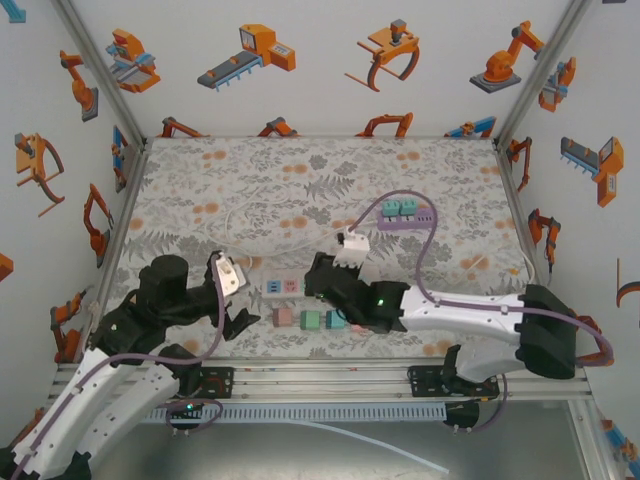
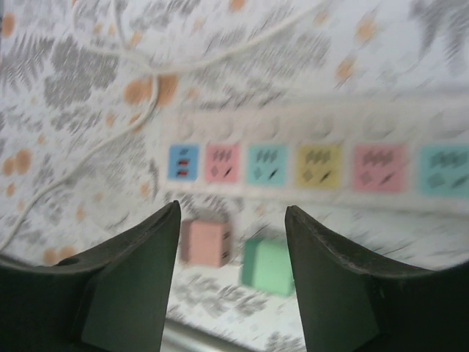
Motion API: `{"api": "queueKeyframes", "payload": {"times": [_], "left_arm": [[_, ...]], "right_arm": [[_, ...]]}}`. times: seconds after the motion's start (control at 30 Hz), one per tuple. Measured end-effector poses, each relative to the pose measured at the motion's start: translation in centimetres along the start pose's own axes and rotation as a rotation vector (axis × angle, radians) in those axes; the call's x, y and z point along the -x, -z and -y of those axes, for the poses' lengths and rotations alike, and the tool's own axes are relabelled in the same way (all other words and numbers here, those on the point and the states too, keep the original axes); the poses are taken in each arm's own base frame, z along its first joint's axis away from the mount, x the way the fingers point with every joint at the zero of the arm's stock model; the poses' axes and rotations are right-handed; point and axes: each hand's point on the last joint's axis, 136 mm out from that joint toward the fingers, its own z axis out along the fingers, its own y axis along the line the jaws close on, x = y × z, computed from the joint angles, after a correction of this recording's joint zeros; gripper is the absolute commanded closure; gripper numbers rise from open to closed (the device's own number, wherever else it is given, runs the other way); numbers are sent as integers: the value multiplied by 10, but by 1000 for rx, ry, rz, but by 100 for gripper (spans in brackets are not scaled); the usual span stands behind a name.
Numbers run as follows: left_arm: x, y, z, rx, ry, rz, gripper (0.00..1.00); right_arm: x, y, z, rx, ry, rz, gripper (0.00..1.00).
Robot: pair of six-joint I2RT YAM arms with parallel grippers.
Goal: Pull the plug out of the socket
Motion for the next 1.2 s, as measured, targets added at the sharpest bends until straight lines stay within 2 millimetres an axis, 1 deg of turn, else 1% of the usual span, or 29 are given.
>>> {"api": "queueKeyframes", "payload": {"times": [0.03, 0.07, 0.13, 0.17, 0.23, 0.27, 0.3, 0.43, 0.53, 0.6, 0.7, 0.8, 0.87, 0.97, 1.07, 1.13, 1.2], "left_arm": [[2, -2, -6, 28, 35, 9, 3], [3, -4, -12, 55, 70, 14, 3], [6, -11, -28, 121, 165, 21, 3], [7, -13, -34, 148, 205, 21, 3], [6, -23, -52, 219, 317, 11, 3], [4, -28, -59, 245, 360, 5, 3], [2, -34, -67, 274, 414, -4, 3], [-7, -59, -89, 351, 585, -52, 3], [-4, -78, -102, 370, 672, -91, 3], [4, -92, -110, 369, 711, -106, 3], [14, -108, -116, 348, 743, -118, 3], [14, -121, -115, 315, 767, -130, 3], [10, -128, -112, 292, 784, -149, 3], [4, -135, -107, 266, 794, -171, 3], [6, -136, -104, 245, 795, -172, 3], [7, -136, -102, 238, 790, -170, 3], [9, -135, -101, 235, 786, -164, 3]], "right_arm": [[17, -1, 13, -30, 14, 34, 41], [30, -2, 24, -55, 20, 55, 41], [65, -6, 59, -134, 9, 103, 40], [77, -9, 73, -161, -1, 112, 40], [104, -15, 117, -247, -37, 125, 37], [113, -17, 134, -278, -53, 122, 37], [122, -20, 154, -313, -76, 110, 36], [150, -32, 222, -388, -200, 50, 34], [166, -43, 270, -407, -302, 7, 34], [170, -50, 301, -415, -360, -24, 34], [168, -64, 337, -414, -429, -85, 36], [158, -81, 359, -397, -465, -153, 36], [149, -95, 366, -376, -468, -201, 38], [136, -116, 369, -341, -449, -274, 43], [128, -134, 373, -312, -423, -334, 46], [125, -142, 374, -292, -408, -363, 47], [120, -146, 373, -272, -396, -387, 48]]}}
